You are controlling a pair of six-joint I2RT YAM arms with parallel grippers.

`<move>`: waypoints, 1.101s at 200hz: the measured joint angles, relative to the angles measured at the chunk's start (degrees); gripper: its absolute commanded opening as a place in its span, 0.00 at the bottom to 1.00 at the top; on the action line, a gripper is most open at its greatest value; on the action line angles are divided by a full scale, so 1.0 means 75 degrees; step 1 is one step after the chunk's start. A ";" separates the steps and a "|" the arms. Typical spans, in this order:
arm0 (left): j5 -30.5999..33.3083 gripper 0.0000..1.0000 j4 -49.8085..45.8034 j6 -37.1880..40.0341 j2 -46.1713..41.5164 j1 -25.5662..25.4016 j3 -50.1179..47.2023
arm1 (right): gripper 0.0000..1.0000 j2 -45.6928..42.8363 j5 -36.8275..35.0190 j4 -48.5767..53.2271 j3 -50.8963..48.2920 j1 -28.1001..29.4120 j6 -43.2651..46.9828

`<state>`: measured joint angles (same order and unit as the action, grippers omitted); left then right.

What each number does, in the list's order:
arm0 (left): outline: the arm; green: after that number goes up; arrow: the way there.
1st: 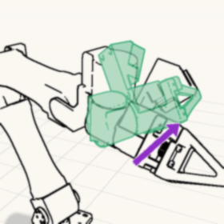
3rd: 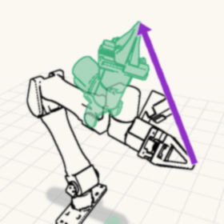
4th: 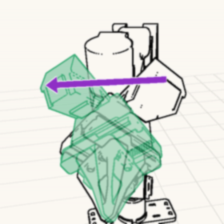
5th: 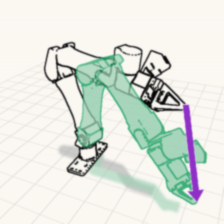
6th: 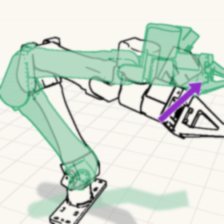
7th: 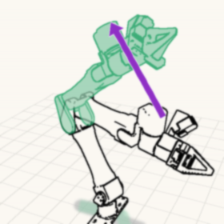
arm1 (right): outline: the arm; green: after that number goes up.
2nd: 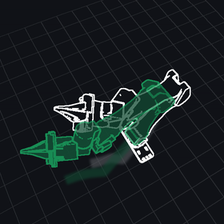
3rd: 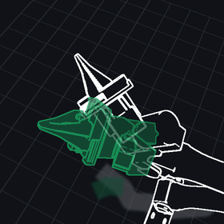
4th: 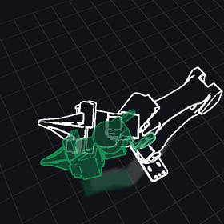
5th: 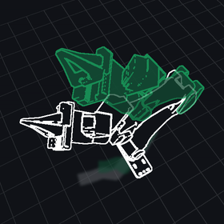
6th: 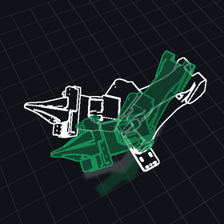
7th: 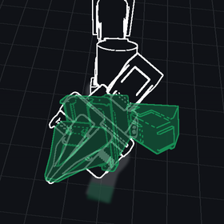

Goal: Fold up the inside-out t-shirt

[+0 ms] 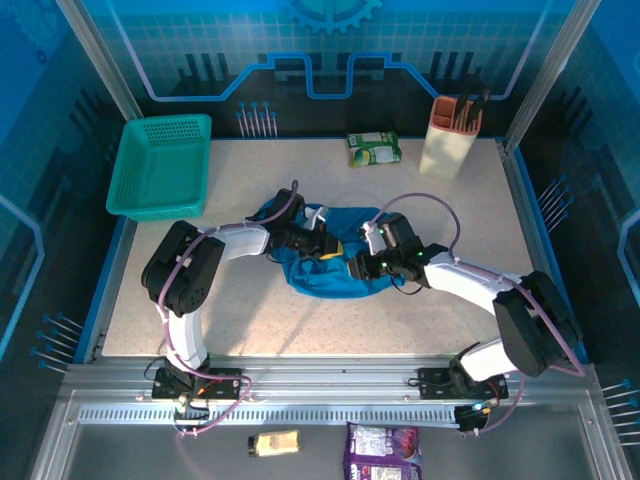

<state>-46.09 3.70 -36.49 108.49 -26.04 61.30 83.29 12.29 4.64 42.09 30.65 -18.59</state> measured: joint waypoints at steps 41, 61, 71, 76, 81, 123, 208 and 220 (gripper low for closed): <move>-0.0105 0.00 -0.0067 0.0079 0.0000 0.0003 0.0000 | 0.39 0.0615 0.0469 -0.1813 -0.0425 -0.0169 0.0632; -0.0178 0.00 -0.0114 0.0087 0.0000 0.0003 0.0000 | 0.37 0.0635 0.0831 -0.2343 -0.0638 -0.0376 0.0866; -0.0213 0.00 -0.0134 0.0114 0.0000 0.0003 0.0000 | 0.36 0.0624 0.1035 -0.2614 -0.0772 -0.0545 0.0976; -0.0233 0.00 -0.0143 0.0117 0.0000 0.0003 0.0000 | 0.35 0.0603 0.1137 -0.2766 -0.0866 -0.0641 0.1026; -0.0245 0.00 -0.0154 0.0134 0.0000 0.0003 0.0000 | 0.35 0.0580 0.1244 -0.2911 -0.0965 -0.0731 0.1067; -0.0385 0.00 -0.0259 0.0256 0.0000 0.0000 0.0006 | 0.36 0.0449 0.2124 -0.3841 -0.1550 -0.1405 0.1408; -0.0504 0.00 -0.0262 0.0274 0.0000 0.0003 0.0006 | 0.40 0.1568 0.2862 -0.4978 -0.1451 -0.1463 0.1198; -0.0522 0.00 -0.0251 0.0274 0.0000 0.0003 0.0006 | 0.40 0.1775 0.2908 -0.5182 -0.1454 -0.1448 0.1090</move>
<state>-50.00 1.83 -34.44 108.49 -26.02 61.34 96.60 34.11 -34.22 31.18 19.79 -10.41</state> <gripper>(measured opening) 0.051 0.397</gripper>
